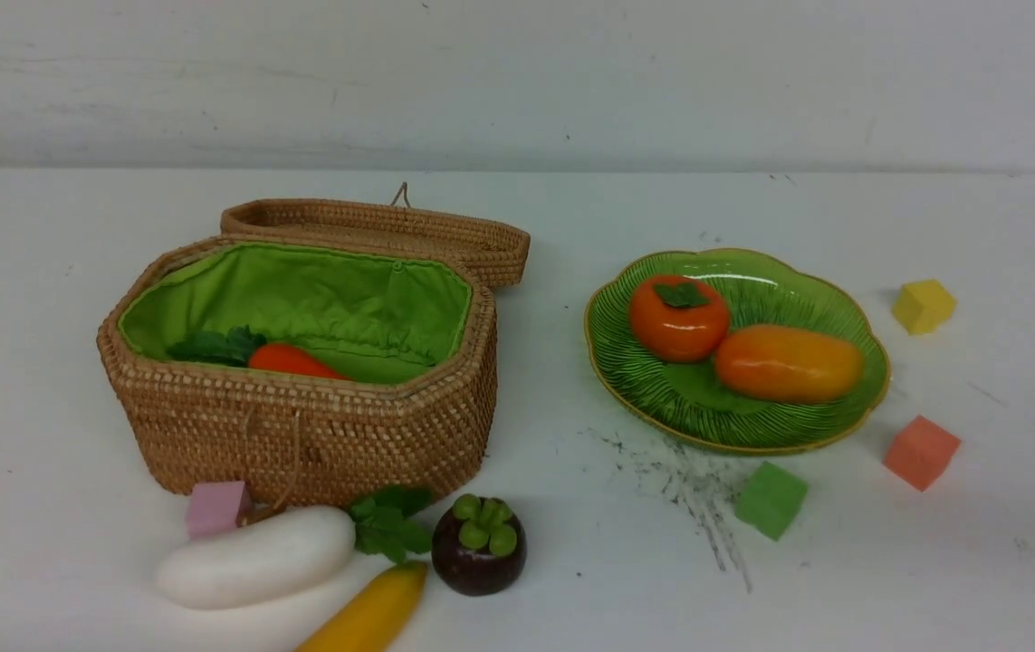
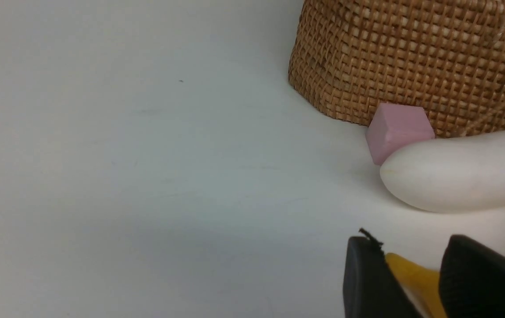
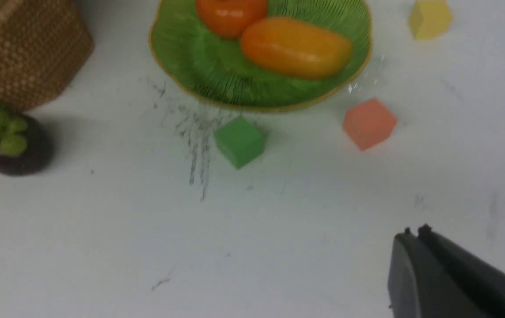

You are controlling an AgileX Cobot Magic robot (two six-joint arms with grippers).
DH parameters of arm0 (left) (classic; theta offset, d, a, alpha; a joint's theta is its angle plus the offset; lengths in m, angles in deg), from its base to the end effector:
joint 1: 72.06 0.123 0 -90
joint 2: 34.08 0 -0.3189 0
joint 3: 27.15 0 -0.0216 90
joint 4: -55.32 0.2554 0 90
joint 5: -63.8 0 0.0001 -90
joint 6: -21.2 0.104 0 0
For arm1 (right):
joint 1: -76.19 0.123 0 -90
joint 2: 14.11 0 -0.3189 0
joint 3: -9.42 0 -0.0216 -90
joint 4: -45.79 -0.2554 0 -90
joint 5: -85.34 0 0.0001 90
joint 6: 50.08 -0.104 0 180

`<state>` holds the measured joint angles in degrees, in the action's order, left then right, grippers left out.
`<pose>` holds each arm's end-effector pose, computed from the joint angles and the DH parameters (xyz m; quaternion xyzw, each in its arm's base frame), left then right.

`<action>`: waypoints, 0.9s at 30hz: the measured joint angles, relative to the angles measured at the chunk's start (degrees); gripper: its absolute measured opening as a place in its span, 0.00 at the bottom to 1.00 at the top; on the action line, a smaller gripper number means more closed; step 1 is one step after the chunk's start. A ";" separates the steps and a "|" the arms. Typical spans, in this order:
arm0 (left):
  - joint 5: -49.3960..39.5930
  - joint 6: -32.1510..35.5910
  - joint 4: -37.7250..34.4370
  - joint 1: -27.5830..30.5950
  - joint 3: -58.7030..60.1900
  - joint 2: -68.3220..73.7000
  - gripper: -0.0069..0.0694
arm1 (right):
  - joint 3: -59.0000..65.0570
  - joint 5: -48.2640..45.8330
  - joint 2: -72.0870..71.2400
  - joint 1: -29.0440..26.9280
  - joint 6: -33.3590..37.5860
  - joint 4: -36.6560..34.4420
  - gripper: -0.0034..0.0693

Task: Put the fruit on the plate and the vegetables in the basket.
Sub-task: Use the left arm to grab a banana and put it into the right plate

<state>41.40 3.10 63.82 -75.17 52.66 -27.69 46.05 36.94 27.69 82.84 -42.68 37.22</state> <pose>0.0353 0.0040 0.1641 -0.0668 0.8080 -0.0453 0.5836 0.0892 0.0221 0.3464 -0.0899 0.8874 0.0692 0.4467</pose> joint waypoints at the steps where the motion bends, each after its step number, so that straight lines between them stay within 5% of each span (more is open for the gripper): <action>1: 0.00 0.00 0.00 0.00 0.00 0.00 0.40 | 2.06 0.18 -0.81 0.00 -0.03 -0.58 0.04; 27: 0.00 0.00 0.00 0.00 0.00 0.00 0.40 | 3.91 1.52 -4.81 0.00 0.16 -3.04 0.04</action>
<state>41.40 3.10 63.82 -75.17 52.66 -27.69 49.96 38.46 22.88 82.84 -42.52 34.18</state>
